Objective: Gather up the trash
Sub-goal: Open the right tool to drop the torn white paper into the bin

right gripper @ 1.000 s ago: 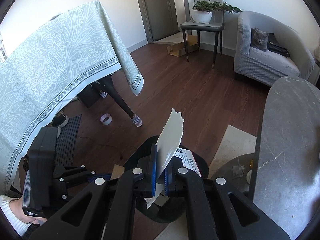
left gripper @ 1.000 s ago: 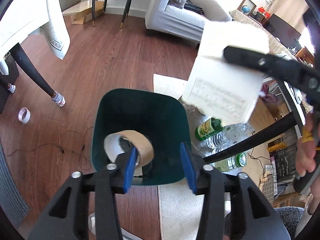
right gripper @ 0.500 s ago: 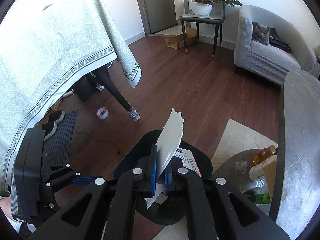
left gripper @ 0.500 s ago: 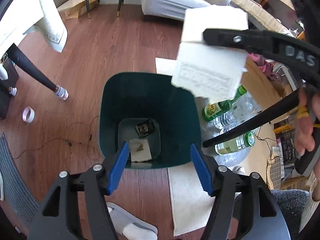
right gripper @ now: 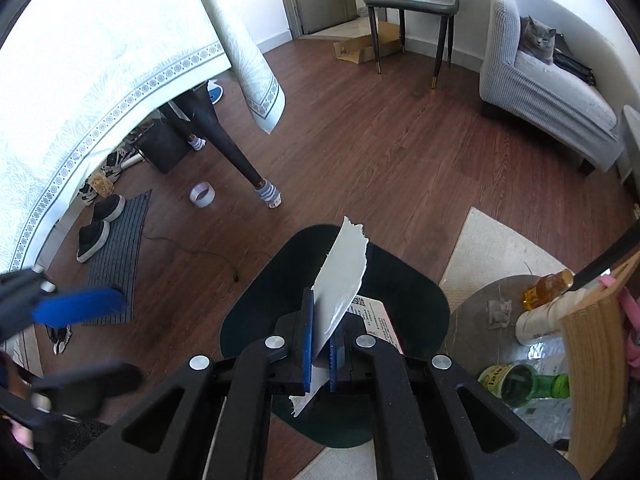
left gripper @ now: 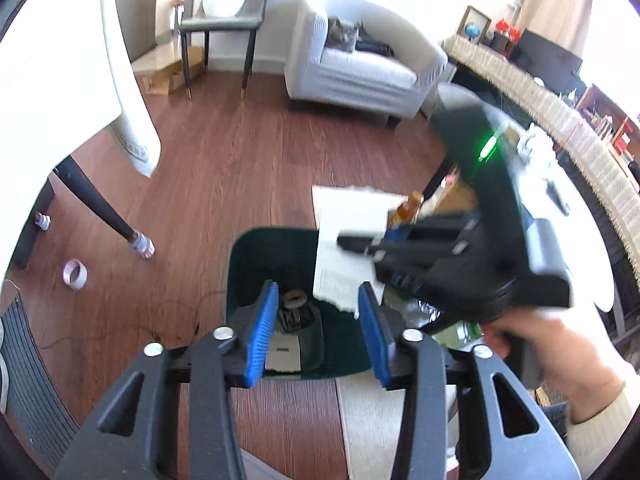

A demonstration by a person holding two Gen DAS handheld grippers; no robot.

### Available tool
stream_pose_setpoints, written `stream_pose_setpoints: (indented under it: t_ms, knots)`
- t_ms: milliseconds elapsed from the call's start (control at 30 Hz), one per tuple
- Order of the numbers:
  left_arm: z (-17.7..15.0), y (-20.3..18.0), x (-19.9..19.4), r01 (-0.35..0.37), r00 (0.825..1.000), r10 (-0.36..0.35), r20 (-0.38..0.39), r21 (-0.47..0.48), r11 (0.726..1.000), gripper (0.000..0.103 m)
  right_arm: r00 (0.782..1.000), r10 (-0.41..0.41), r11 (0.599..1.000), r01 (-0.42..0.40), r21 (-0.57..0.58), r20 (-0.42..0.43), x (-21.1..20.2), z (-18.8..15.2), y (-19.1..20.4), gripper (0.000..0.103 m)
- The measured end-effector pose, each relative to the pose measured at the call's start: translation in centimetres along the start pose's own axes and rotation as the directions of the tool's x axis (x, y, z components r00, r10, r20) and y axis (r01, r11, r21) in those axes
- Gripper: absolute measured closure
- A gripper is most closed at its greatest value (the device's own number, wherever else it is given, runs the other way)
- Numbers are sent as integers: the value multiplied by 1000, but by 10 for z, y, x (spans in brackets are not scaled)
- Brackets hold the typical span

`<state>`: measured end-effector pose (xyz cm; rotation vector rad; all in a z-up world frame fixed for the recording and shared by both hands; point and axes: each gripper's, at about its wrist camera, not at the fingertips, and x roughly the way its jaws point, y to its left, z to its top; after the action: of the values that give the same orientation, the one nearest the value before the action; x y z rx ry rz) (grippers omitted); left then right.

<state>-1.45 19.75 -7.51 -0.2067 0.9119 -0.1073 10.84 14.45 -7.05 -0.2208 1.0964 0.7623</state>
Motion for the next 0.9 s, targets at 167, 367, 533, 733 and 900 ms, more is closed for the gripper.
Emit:
stream_pose_setpoints:
  t_ms: [167, 367, 533, 733, 900]
  knots:
    - [13, -1, -20, 1, 998, 0, 63, -19, 1000, 71, 999, -3, 1000, 2, -3, -47, 19, -5, 2, 97]
    - [26, -3, -46, 17, 991, -12, 135, -39, 999, 82, 994, -6, 1000, 6, -8, -107, 43, -13, 5, 97]
    - [34, -5, -61, 39, 984, -31, 177, -43, 998, 82, 987, -18, 1000, 15, -21, -160, 59, -20, 10, 96]
    - [37, -2, -71, 52, 979, -40, 198, -56, 997, 82, 981, -54, 998, 45, -50, -189, 66, -26, 14, 57]
    - [42, 3, -79, 42, 976, -28, 217, -62, 997, 80, 980, -62, 996, 49, -69, -189, 61, -26, 14, 54]
